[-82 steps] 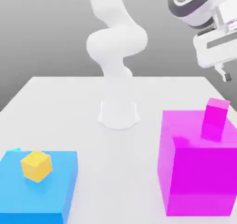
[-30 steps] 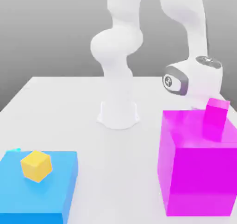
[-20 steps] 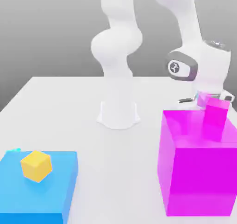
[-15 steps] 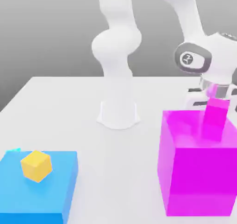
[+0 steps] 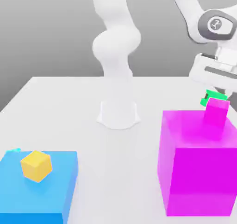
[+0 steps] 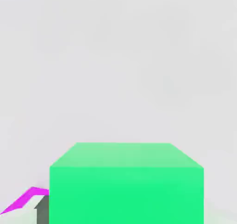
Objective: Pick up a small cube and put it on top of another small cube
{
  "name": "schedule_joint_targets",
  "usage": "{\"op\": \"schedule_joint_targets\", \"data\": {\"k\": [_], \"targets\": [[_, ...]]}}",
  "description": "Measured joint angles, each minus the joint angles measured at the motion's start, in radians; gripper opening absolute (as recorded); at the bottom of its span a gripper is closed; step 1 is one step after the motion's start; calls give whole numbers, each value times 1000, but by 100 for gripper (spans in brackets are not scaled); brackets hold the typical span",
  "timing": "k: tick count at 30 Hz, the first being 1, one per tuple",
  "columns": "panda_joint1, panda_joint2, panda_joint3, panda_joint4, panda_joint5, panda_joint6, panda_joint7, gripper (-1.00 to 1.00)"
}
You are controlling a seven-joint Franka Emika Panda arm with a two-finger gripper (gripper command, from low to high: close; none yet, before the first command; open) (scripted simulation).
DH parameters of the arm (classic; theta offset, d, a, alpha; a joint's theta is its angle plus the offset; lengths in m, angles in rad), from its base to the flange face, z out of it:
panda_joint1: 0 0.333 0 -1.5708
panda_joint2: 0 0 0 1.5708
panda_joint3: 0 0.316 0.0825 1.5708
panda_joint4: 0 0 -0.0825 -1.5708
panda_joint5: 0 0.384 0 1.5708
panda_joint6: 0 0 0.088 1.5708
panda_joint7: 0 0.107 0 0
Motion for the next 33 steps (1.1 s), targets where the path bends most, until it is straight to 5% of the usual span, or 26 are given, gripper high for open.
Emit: {"op": "schedule_joint_targets", "data": {"k": [12,33], "targets": [[-269,-114,-71,136,-94,-206,501,-100],[-763,153,-697,128,249,136,528,-100]]}}
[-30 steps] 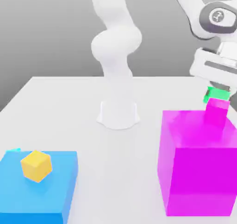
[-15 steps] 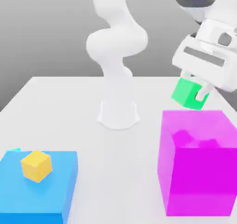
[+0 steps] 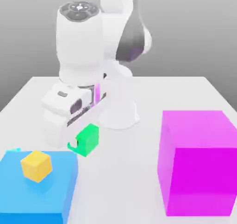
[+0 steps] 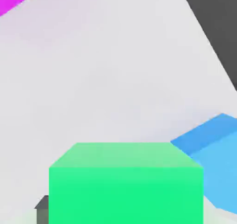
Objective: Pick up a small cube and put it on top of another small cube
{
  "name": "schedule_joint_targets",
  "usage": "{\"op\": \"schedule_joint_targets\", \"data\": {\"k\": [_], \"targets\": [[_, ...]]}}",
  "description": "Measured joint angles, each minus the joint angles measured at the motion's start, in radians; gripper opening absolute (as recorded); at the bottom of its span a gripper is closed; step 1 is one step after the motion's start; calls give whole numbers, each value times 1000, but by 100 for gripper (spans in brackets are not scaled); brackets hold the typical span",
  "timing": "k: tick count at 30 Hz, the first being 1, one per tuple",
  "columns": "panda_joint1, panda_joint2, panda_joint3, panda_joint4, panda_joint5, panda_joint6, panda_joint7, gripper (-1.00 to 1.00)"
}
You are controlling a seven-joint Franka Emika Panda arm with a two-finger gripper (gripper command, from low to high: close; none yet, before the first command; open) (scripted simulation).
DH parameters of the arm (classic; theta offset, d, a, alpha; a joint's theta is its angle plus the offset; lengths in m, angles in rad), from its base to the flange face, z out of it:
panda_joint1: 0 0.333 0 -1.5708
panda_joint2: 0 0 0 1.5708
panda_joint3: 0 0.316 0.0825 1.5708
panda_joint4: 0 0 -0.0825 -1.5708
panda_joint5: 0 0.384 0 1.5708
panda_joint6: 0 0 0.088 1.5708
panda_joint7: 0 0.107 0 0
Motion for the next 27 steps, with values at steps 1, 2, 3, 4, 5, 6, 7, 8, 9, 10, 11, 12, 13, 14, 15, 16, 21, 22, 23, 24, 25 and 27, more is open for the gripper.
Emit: {"op": "schedule_joint_targets", "data": {"k": [1,2,3,4,5,6,7,8,9,10,11,12,13,14,15,16,21,22,23,24,25,27], "targets": [[-24,13,-28,-1,15,17,0,-100],[-51,25,-57,-2,30,34,1,-100],[-82,37,-84,-3,45,52,1,-100],[-122,49,-108,-4,59,69,2,-100],[-163,61,-131,-5,73,86,3,-100],[-200,73,-150,-6,89,105,5,-100],[-233,86,-167,-11,108,128,10,-100],[-264,99,-182,-16,128,153,18,-100],[-295,111,-197,-22,145,179,28,-100],[-327,122,-212,-29,161,208,41,-100],[-368,132,-215,-39,178,237,60,-100],[-405,142,-207,-48,195,262,75,-100],[-402,154,-189,-51,211,281,77,-100],[-378,167,-174,-52,232,297,69,-100],[-376,183,-167,-51,256,310,55,-100],[-380,201,-157,-49,282,324,39,-100],[-439,303,-70,-40,447,388,-80,-100],[-457,325,-45,-38,485,401,-107,-100],[-479,348,-18,-36,523,415,-134,-100],[-501,371,10,-35,561,428,-162,-100],[-515,385,28,-34,584,436,-179,100],[-516,385,28,-34,585,436,-179,100]]}}
